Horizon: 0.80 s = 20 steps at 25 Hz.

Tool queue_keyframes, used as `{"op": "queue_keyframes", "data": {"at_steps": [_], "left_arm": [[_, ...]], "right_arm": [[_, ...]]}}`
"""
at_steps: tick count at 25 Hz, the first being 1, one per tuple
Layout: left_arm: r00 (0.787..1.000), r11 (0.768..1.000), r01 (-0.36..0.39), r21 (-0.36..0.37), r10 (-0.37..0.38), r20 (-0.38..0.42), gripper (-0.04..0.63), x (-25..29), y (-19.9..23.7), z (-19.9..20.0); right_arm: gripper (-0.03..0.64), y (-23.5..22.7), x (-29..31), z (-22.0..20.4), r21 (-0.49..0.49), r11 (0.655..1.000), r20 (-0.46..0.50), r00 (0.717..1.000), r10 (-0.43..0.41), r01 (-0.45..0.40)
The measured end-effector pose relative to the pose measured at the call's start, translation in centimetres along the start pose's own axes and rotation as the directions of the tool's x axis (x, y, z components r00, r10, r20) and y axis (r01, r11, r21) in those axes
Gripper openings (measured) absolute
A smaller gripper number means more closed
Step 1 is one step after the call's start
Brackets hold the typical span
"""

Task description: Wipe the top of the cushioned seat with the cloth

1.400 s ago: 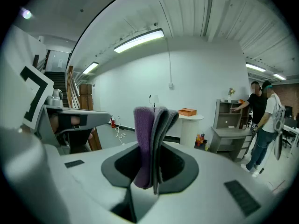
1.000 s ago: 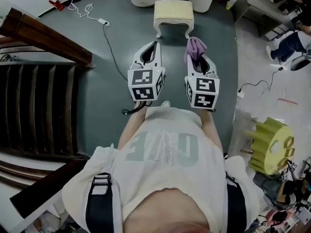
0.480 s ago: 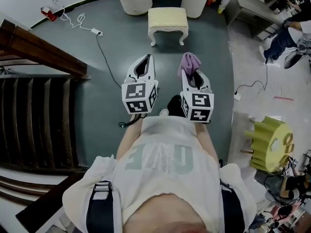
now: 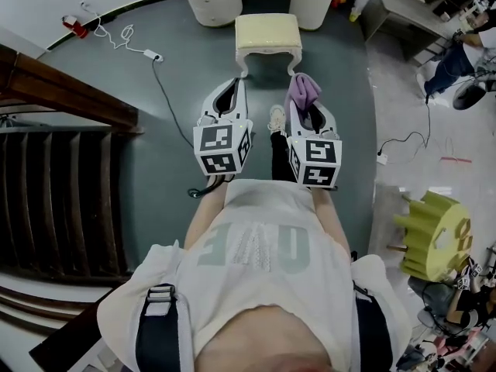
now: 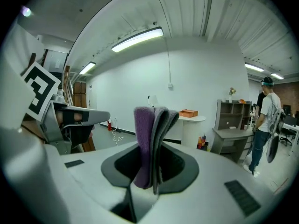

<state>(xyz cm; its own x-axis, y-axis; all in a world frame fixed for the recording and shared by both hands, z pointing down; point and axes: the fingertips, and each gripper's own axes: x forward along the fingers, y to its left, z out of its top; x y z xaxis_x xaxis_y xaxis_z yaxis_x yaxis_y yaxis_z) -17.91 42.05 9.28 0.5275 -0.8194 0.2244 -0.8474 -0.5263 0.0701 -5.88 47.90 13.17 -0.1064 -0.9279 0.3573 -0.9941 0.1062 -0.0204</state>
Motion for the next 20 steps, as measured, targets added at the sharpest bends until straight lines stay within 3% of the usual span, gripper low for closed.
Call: {"op": "queue_keyframes", "data": {"at_steps": [8, 15, 20], "left_arm": [[1.000, 1.000, -0.027, -0.015, 0.027, 0.009, 0.006, 8.7, 1.6, 0.9], [0.999, 0.999, -0.045, 0.029, 0.044, 0.026, 0.006, 17.3, 2.3, 4.5], [0.994, 0.994, -0.102, 0.046, 0.101, 0.028, 0.006, 24.4, 5.2, 7.8]], "right_arm": [[0.096, -4.9, 7.7, 2.9, -0.059, 0.998, 0.014, 1.000, 0.003, -0.003], [0.095, -8.9, 15.9, 6.8, -0.067, 0.997, 0.017, 0.999, 0.047, -0.046], [0.095, -12.1, 23.5, 9.9, -0.058, 0.994, 0.002, 0.996, 0.089, -0.089]]}}
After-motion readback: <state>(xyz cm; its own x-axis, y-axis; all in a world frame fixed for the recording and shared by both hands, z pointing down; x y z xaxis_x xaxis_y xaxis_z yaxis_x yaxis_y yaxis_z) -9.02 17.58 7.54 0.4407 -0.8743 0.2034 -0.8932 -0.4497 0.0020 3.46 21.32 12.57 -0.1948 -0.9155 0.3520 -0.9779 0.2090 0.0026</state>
